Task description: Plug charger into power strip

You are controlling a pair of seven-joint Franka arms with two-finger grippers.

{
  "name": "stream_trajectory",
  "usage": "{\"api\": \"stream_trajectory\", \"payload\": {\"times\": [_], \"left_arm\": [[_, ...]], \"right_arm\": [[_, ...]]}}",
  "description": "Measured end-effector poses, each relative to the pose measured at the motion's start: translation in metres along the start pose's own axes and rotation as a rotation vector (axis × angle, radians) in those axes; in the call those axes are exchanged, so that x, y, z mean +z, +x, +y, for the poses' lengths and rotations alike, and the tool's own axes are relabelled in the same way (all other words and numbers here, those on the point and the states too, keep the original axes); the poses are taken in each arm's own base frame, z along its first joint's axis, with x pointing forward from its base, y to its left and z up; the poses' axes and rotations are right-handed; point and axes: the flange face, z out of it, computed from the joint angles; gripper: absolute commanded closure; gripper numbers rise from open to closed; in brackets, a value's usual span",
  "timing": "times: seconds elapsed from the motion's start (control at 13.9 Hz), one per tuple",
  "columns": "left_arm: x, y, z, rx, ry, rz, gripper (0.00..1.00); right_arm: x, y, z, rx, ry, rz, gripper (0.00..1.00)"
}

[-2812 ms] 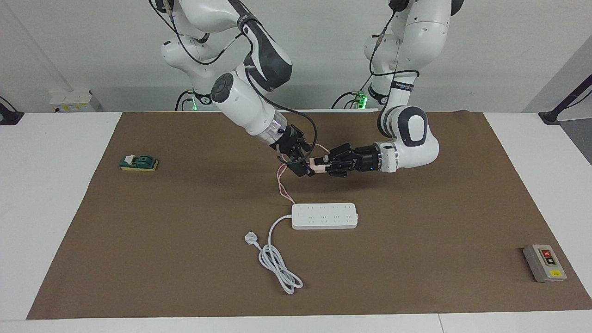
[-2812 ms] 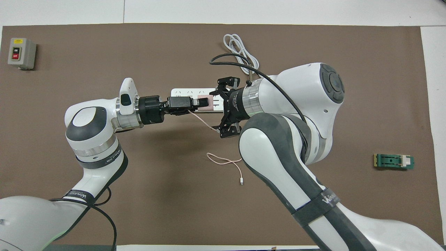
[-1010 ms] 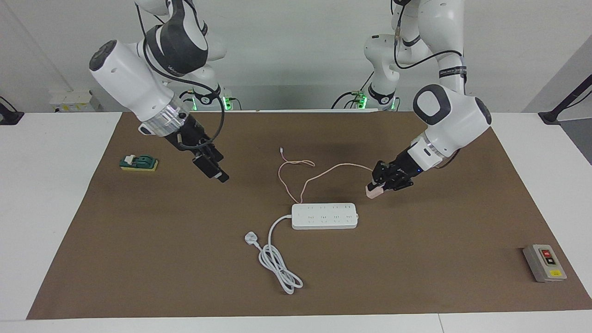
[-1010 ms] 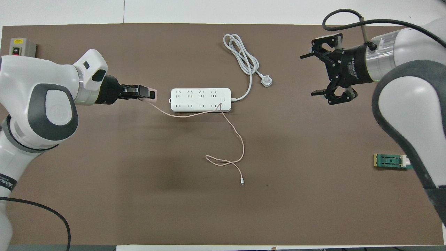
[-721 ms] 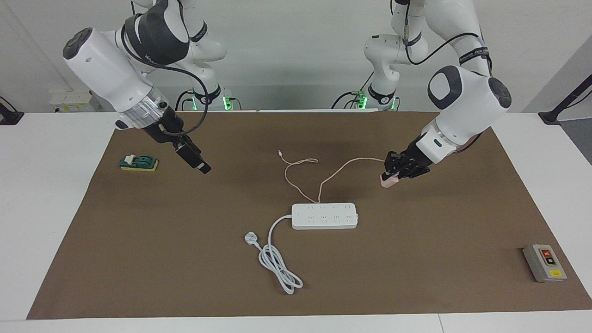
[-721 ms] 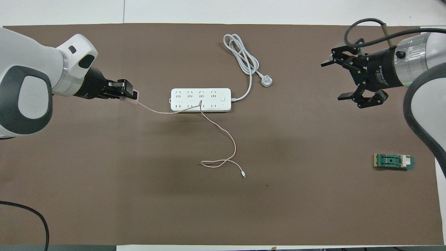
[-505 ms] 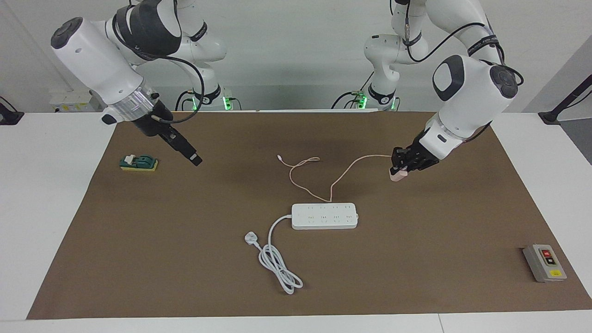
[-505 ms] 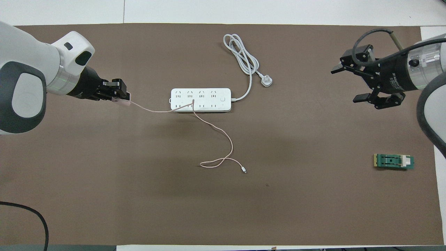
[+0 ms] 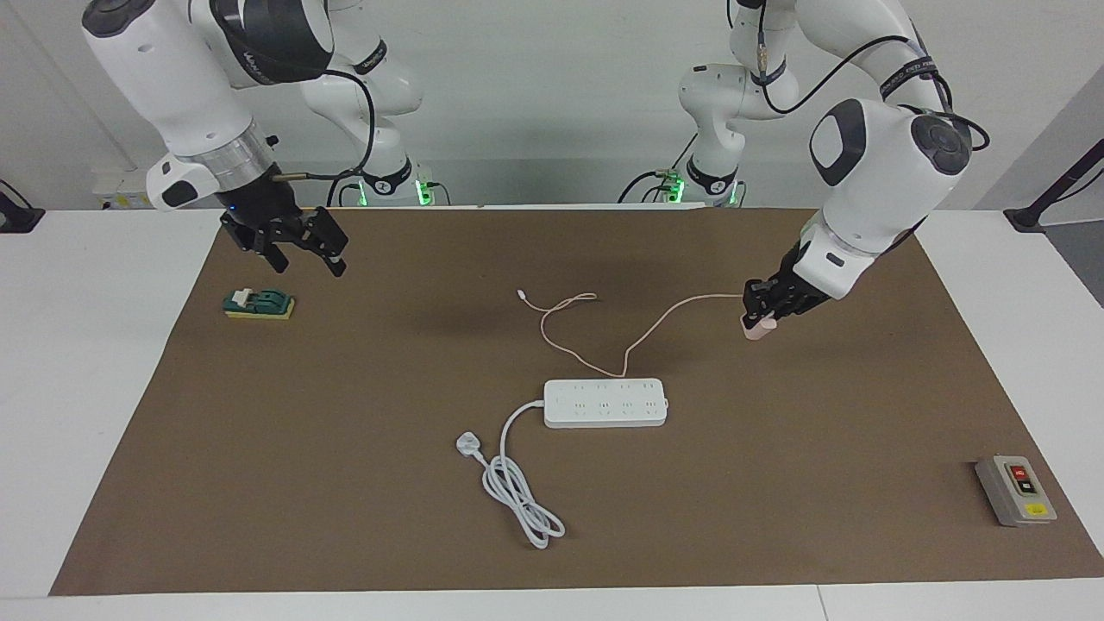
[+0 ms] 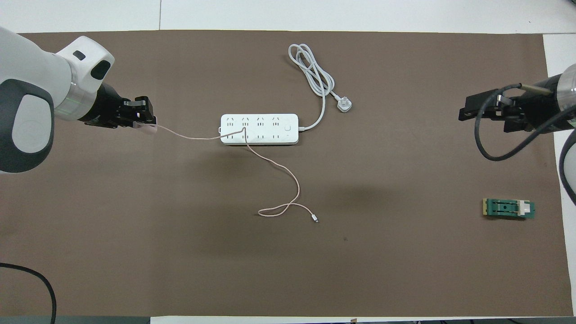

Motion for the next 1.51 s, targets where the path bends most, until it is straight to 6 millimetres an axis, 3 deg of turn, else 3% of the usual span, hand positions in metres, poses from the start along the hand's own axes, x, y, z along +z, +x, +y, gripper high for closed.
{"api": "stream_trajectory", "payload": {"times": [0.29,0.65,1.01,1.51], "left_arm": [[-0.005,0.002,-0.003,-0.180,0.004,0.018,1.00],[-0.012,-0.002,-0.004,-0.284,0.023,0.020,1.00],[-0.020,0.002,-0.023,-0.673,0.105,0.099,1.00],[-0.013,-0.003,0.023,-1.090,0.039,0.192,1.00]], "right_arm": [[-0.023,-0.019,0.013,-0.115,-0.037,-0.026,0.00],[-0.041,-0.039,0.026,-0.234,-0.058,-0.078,0.00],[-0.056,-0.059,0.032,-0.235,-0.083,-0.122,0.00],[-0.056,-0.056,0.040,-0.220,-0.094,-0.107,0.00]]}}
